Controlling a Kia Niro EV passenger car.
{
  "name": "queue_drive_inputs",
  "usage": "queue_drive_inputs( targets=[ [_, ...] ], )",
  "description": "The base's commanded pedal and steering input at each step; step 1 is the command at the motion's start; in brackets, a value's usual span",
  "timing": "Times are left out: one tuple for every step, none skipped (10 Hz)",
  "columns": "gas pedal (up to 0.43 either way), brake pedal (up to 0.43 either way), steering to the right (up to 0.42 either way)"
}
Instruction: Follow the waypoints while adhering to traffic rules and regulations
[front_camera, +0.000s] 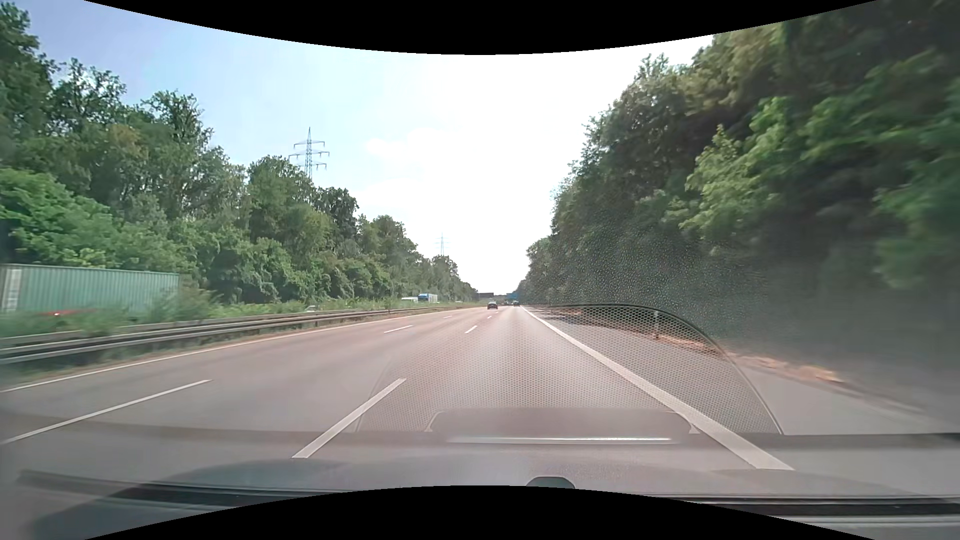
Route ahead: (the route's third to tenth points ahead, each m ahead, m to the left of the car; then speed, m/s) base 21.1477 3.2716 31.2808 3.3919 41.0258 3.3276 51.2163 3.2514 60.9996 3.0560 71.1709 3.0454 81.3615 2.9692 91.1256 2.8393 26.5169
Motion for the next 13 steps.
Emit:
queue_drive_inputs(
  targets=[
    [0.287,0.0,-0.002],
    [0.287,0.0,-0.002],
    [0.287,0.0,-0.002],
    [0.287,0.0,-0.002],
    [0.299,0.0,-0.002],
    [0.299,0.0,-0.002],
    [0.299,0.0,-0.003],
    [0.311,0.0,-0.003],
    [0.311,0.0,-0.003],
    [0.311,0.0,-0.003],
    [0.311,0.0,-0.003],
    [0.311,0.0,-0.003],
    [0.311,0.0,-0.003]
  ],
)
